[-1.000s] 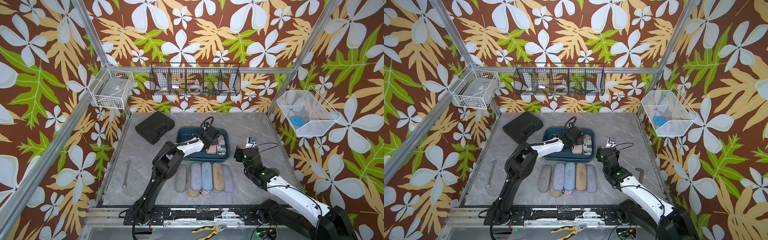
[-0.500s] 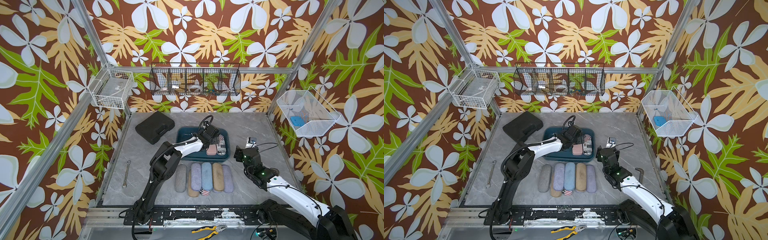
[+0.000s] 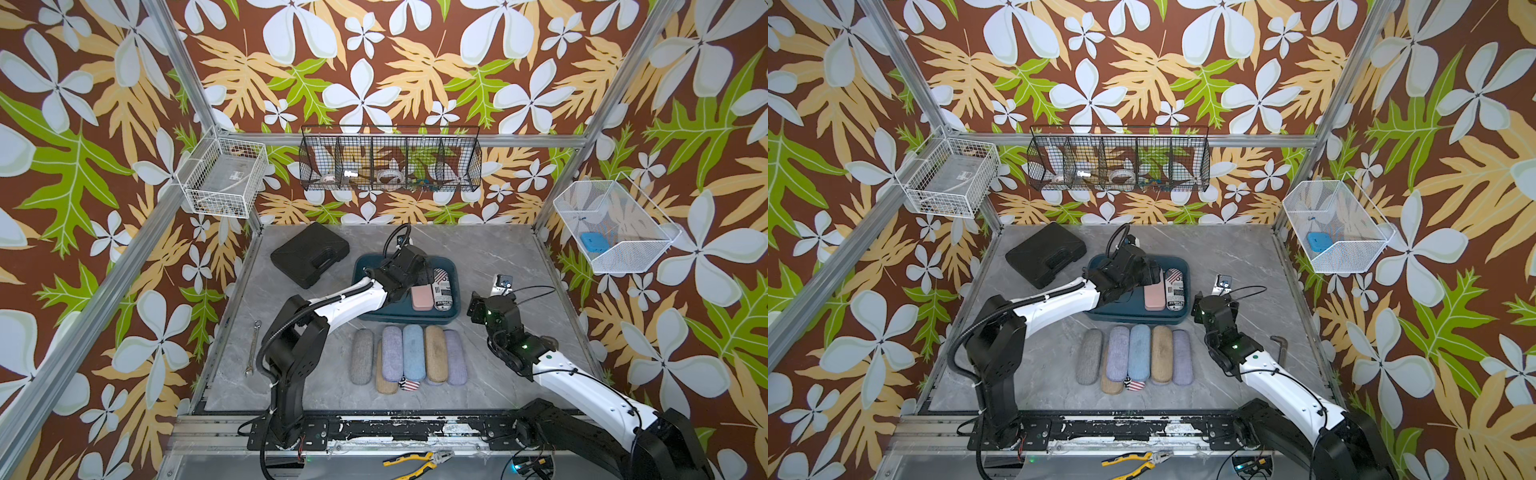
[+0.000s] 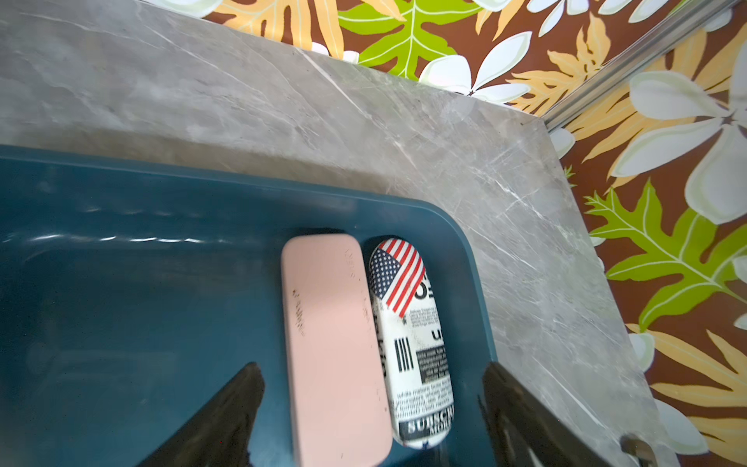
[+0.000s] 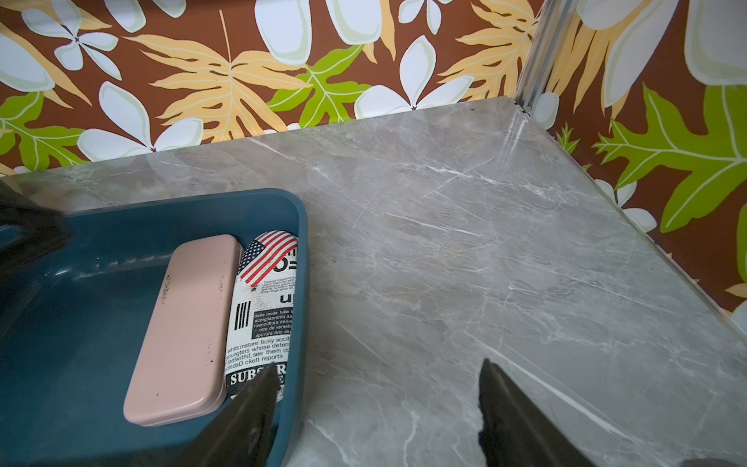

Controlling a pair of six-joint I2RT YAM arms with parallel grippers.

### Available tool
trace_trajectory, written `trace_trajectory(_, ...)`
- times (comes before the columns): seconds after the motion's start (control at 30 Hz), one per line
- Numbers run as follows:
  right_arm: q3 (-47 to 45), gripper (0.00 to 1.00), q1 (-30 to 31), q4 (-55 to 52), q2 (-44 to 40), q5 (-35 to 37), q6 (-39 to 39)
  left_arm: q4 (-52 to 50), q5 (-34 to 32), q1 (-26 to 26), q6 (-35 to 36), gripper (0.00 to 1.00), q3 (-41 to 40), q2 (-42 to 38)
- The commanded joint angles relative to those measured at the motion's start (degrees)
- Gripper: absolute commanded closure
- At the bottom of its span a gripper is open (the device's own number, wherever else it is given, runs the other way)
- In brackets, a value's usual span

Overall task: Put the glasses cases into the storage boxes
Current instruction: Place the glasses case in the storage box.

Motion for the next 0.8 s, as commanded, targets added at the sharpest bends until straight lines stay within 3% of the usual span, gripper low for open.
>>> trace_trajectory(0.0, 0.7, 0.23, 0.1, 1.2, 0.6, 0.5, -0.1, 2.3, -0.5, 0.0, 0.2, 0.14, -5.8, -5.8)
trace_trajectory(0.43, 3.4, 0.23, -0.1, 4.0, 5.8, -1.7, -0.6, 3.1, -6.0, -0.5, -3.9, 0.16, -41.0, -37.3)
trace_trajectory(0.57, 5.0, 0.23, -0.1, 4.7, 8.5, -3.0, -0.5, 2.8, -7.0, -0.5, -4.9, 0.16, -47.5, -42.1)
trace_trajectory(0.77, 6.2, 0.23, -0.1, 5.3, 10.3, -4.0, -0.2, 5.0, -4.3, -0.5, -6.9, 0.15, -53.1, -42.4)
